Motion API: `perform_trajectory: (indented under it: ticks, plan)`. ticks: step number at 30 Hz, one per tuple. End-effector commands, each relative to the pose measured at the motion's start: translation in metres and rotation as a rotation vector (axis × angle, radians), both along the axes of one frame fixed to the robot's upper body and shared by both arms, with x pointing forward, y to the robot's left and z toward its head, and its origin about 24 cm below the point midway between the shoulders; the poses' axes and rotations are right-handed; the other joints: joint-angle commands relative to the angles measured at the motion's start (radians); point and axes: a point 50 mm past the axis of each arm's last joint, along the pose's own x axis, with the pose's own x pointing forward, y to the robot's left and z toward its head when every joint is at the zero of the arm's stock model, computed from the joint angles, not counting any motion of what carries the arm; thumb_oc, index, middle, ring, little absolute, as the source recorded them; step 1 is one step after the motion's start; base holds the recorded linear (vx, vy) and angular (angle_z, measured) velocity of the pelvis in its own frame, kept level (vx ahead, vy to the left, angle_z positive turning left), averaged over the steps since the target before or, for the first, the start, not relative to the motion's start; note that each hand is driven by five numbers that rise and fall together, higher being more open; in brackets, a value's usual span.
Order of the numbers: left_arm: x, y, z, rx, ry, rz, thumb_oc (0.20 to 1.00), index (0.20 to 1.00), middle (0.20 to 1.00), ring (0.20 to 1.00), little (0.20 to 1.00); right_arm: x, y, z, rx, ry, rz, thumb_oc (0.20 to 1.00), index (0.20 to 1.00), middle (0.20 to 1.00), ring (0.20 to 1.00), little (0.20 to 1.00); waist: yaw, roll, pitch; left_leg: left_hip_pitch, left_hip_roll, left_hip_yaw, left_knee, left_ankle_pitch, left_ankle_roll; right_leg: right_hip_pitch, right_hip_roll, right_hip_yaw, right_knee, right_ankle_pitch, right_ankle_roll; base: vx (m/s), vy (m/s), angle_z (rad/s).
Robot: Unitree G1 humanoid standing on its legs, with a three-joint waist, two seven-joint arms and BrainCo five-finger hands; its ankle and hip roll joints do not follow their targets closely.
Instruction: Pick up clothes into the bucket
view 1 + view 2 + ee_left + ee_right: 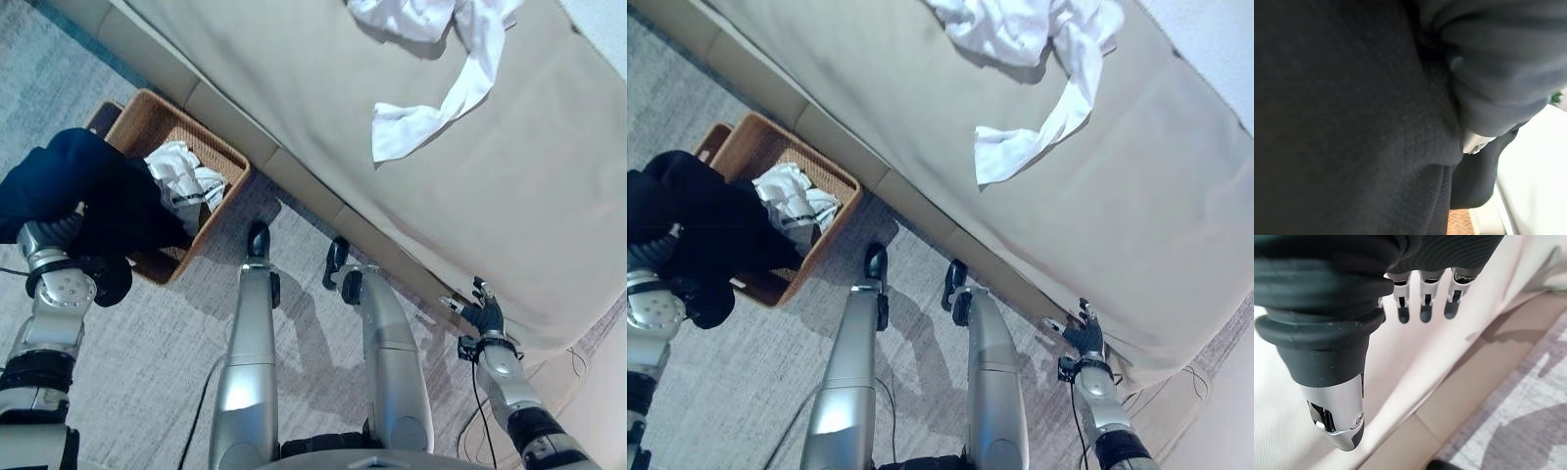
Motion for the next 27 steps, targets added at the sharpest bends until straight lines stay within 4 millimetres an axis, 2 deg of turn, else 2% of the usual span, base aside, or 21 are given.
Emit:
perform_trajectory:
  ticks: [1,7,12,22,23,24,25,26,27]
  plan:
    - [-0.002,0.011,0.013,-0.017,-0.047,0.043,0.2,0.2,0.2,0.2,0.2,-0.015,-0.011,0.0,0.002,-0.008,-0.039,1.0,1.0,1.0,1.0,1.0,-0.011,0.011,-0.017,-0.011,-0.014,0.018,0.1,-0.101,0.048,-0.016,-0.018,0.098,-0.065,0.1,0.094,0.06,0.079,0.17]
    - [0.001,0.015,0.019,-0.009,-0.038,0.06,0.2,0.2,0.2,0.2,0.2,-0.014,-0.013,0.006,0.005,-0.033,-0.032,1.0,1.0,1.0,1.0,1.0,-0.015,-0.005,-0.017,-0.122,-0.023,0.024,0.209,-0.13,0.05,-0.126,-0.039,0.1,0.045,0.074,0.098,0.05,0.04,0.02]
    - [0.005,0.012,0.022,-0.014,-0.052,0.052,0.2,0.2,0.2,0.2,0.2,-0.016,-0.017,0.007,-0.004,-0.025,-0.038,1.0,1.0,1.0,1.0,1.0,-0.019,-0.004,-0.017,-0.195,-0.033,0.033,0.285,-0.15,0.048,-0.194,-0.057,0.108,0.118,0.051,0.1,0.06,0.044,0.04]
    - [0.012,0.008,0.036,0.029,-0.075,0.038,0.2,0.2,0.2,0.2,0.2,-0.013,-0.013,0.006,-0.016,-0.011,0.004,1.0,1.0,1.0,1.0,1.0,-0.023,-0.006,-0.017,-0.225,-0.031,0.047,0.3,-0.151,0.049,-0.23,-0.052,0.113,0.135,0.049,0.1,0.02,0.029,0.01]
    - [0.012,0.009,0.037,0.04,-0.069,0.043,0.294,0.294,0.294,0.294,0.294,-0.012,-0.012,0.005,-0.015,-0.009,0.011,1.0,1.0,1.0,1.0,1.0,-0.025,-0.005,-0.017,-0.223,-0.029,0.047,0.295,-0.15,0.049,-0.228,-0.05,0.113,0.129,0.052,0.1,0.0,0.0,0.0]
    - [0.012,0.01,0.039,0.058,-0.062,0.056,1.0,1.0,1.0,1.0,1.0,-0.012,-0.011,0.005,-0.015,-0.009,0.016,1.0,1.0,1.0,1.0,1.0,-0.026,-0.006,-0.017,-0.22,-0.029,0.046,0.289,-0.146,0.048,-0.227,-0.048,0.113,0.124,0.055,0.1,0.0,0.0,0.0]
    - [0.013,0.01,0.039,0.058,-0.062,0.056,1.0,1.0,1.0,1.0,1.0,-0.012,-0.011,0.005,-0.015,-0.009,0.016,1.0,1.0,1.0,1.0,1.0,-0.026,-0.007,-0.017,-0.22,-0.029,0.046,0.289,-0.146,0.048,-0.227,-0.048,0.113,0.124,0.055,0.1,-0.01,0.003,-0.03]
    - [0.012,0.015,0.047,0.161,-0.014,0.087,1.0,1.0,1.0,1.0,1.0,-0.011,-0.011,0.005,-0.02,-0.005,0.02,1.0,1.0,1.0,1.0,1.0,-0.029,-0.008,-0.017,-0.213,-0.025,0.045,0.275,-0.14,0.047,-0.222,-0.044,0.112,0.109,0.062,0.102,0.0,0.0,0.0]
    - [0.012,0.015,0.05,0.19,-0.006,0.093,1.0,1.0,1.0,1.0,1.0,-0.01,-0.011,0.005,-0.021,-0.005,0.025,1.0,1.0,1.0,1.0,1.0,-0.03,-0.008,-0.017,-0.21,-0.023,0.044,0.27,-0.137,0.047,-0.219,-0.042,0.111,0.105,0.062,0.101,0.0,0.0,0.0]
